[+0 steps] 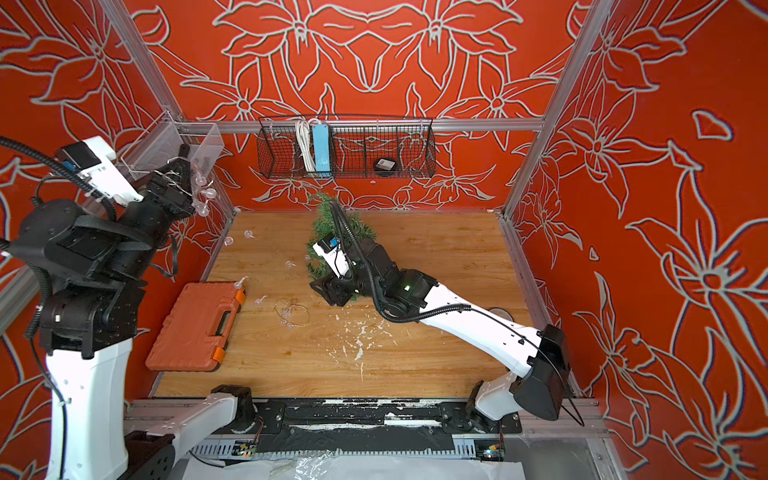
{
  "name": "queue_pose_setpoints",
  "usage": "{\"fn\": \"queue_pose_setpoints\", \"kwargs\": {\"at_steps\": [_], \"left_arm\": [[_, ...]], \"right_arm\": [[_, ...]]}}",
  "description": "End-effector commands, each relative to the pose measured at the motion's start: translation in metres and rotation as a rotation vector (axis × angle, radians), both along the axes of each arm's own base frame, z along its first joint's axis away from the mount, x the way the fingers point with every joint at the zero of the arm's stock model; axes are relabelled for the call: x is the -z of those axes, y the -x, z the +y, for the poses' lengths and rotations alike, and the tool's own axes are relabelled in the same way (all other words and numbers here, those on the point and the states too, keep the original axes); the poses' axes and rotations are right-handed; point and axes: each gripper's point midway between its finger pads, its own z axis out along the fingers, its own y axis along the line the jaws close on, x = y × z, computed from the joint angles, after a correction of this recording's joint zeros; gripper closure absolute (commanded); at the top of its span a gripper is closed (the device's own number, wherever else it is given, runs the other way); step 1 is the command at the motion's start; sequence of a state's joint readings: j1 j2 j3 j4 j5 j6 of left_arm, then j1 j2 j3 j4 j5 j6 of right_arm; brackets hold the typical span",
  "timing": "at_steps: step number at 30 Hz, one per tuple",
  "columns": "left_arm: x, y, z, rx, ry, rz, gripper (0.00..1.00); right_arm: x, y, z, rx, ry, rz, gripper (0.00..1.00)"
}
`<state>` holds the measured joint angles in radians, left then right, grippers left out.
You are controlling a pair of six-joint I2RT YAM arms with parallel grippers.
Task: Remove string lights from the small christmas tree
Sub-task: Remove the light string from the Christmas tree.
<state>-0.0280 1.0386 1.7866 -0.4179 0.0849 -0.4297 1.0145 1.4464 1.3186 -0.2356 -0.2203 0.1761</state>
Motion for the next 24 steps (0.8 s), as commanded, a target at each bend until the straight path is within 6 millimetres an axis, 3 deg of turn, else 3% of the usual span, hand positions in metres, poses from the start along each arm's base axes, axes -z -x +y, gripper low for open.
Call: {"fn": "queue_pose_setpoints", "kwargs": {"at_steps": [1,8,16,20,24], "left_arm": [[-0.013,0.013,-0.011,0.071,0.014,-0.045,1.00],[-0.024,0.028,-0.018,0.122,0.022,-0.071,1.00],[-0.049,0.058,-0.029,0.198,0.033,-0.142,1.00],[-0.053,0.063,-0.034,0.236,0.046,-0.153,1.00],[-0.054,0.064,-0.036,0.250,0.049,-0.155,1.00]], "right_arm": [[-0.001,0.015,0.013,-0.117,-0.043,-0.097,0.30],[0.009,-0.001,0.022,-0.082,-0.014,-0.168,0.22],[0.013,-0.003,0.040,-0.132,-0.010,-0.169,0.25],[0.019,-0.005,0.047,-0.142,0.000,-0.158,0.34],[0.017,-0.003,0.048,-0.152,-0.017,-0.156,0.58]]}}
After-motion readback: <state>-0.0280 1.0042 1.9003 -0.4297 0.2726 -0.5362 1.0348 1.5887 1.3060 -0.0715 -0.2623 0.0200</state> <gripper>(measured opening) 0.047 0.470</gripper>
